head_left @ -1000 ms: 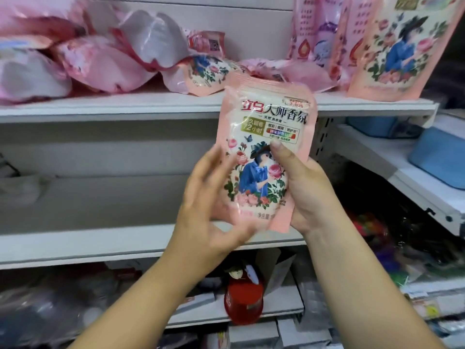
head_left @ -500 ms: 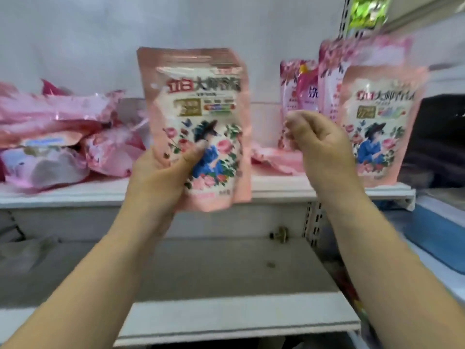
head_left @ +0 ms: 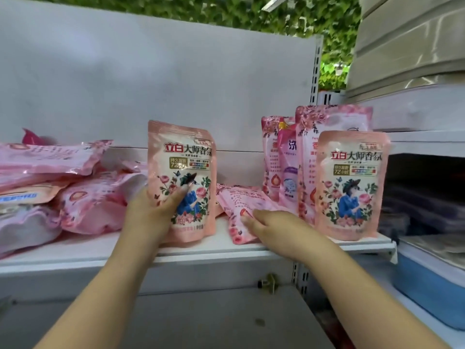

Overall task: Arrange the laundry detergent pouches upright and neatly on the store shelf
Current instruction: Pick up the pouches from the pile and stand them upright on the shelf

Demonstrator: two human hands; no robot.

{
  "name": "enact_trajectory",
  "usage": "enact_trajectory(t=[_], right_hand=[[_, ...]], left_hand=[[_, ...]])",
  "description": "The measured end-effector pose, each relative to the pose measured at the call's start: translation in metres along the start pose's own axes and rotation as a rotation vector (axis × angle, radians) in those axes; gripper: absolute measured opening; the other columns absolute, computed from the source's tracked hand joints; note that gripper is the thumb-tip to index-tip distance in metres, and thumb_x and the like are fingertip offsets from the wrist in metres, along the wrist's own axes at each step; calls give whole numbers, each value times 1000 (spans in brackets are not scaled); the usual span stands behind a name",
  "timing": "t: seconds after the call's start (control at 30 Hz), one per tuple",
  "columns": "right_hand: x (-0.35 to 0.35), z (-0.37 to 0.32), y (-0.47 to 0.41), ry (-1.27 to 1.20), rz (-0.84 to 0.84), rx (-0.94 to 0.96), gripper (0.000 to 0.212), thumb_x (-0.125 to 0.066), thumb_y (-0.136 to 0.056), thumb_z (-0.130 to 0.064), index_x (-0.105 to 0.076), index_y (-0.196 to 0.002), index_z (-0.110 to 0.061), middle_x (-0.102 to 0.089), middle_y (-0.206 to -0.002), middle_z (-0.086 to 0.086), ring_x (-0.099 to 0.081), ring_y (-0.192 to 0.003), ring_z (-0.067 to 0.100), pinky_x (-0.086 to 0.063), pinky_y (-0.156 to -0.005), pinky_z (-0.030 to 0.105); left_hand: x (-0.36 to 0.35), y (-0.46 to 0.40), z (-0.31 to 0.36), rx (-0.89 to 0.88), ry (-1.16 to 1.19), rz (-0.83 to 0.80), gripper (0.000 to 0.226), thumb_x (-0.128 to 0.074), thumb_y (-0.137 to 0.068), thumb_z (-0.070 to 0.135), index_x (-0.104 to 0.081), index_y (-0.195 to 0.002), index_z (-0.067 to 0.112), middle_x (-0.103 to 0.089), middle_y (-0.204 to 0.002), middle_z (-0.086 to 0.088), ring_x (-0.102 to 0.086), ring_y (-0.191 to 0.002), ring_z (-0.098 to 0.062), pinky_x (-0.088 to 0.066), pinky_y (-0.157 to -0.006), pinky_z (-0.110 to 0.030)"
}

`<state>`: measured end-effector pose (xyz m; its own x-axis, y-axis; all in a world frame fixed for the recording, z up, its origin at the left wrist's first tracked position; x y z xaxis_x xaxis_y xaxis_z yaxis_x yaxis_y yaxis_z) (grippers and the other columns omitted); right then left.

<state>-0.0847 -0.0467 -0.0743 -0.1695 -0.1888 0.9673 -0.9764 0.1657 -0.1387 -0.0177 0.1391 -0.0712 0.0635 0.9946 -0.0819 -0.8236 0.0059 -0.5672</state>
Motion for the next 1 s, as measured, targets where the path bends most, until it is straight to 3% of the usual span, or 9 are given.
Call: enact_trajectory(t=[0.07,0.2,0.3,0.5,0.67,0.83,0.9,0.97,1.0], right_hand=[[1,-6,25,19,45,38,57,-17,-95,-57,-48,-127,-22,-52,-133,4,-46,-121,24,-38,-100,39],[22,-12,56,-190,-35,-26,52,-25,-95,-54,-58,-118,-22,-60,-121,1,-55,-109,18,-40,-87,28],[38,-8,40,-183,-160,-29,44,-38,-93,-50,-50,-129,-28,-52,-133,-5,-52,-112,15,-40,-97,32],[26,6,-12,-116,-147,-238,86,-40,-82,-69,-25,-145,-12,-28,-151,8,-35,-134,28,-29,-109,41],[21,9,-29,-91,-64,-305,78,-36,-89,-62,-25,-145,-8,-35,-147,12,-39,-131,30,-33,-104,36],[19,13,-27,-225,29,-289,69,-43,-90,-55,-38,-138,-5,-52,-133,10,-52,-117,24,-40,-83,25],[21,14,-23,-432,84,-253,56,-48,-92,-46,-45,-134,-9,-62,-117,4,-63,-100,13,-47,-78,24],[25,15,-19,-709,168,-187,35,-51,-93,-37,-58,-115,-12,-64,-86,-3,-62,-55,1,-49,-53,18],[28,15,-17,-814,234,-145,26,-50,-93,-34,-61,-103,-12,-62,-78,-3,-58,-45,1,-48,-47,18]], left_hand=[[2,-1,-1,19,28,0,6,-64,-82,20,-59,-81,24,-67,-58,13,-65,-57,4,-50,-47,-13],[2,-6,-8,86,34,-33,8,-66,-80,26,-61,-86,24,-71,-80,7,-69,-75,-12,-56,-71,-33],[1,-7,-10,95,84,-46,8,-66,-81,22,-61,-87,23,-71,-77,8,-69,-68,-7,-58,-61,-26],[1,-10,-15,115,166,-63,13,-66,-81,18,-62,-93,20,-72,-77,6,-70,-69,-9,-58,-60,-28],[0,-11,-17,116,205,-77,14,-66,-80,18,-62,-93,22,-73,-77,6,-71,-71,-11,-59,-60,-30],[-1,-11,-17,105,207,-52,10,-67,-80,19,-61,-87,23,-71,-66,12,-69,-62,-6,-57,-54,-25],[-1,-11,-17,105,212,-46,9,-67,-80,19,-61,-85,23,-71,-64,13,-69,-61,-5,-56,-52,-23],[0,-10,-17,100,213,-44,10,-68,-78,21,-62,-85,24,-71,-65,13,-69,-63,-6,-56,-53,-24],[1,-10,-17,99,209,-42,11,-68,-76,23,-62,-86,24,-72,-67,12,-70,-65,-7,-57,-54,-25]])
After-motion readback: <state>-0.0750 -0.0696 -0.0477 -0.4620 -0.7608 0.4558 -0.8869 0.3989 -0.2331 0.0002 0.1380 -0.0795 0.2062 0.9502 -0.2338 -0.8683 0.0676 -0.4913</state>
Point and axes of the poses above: each hand's wrist, its own y-axis away from the middle knuckle, its own x-axis out of the back of the hand, z = x × y, the point moved 3 cm from there along -y, towards the middle knuckle
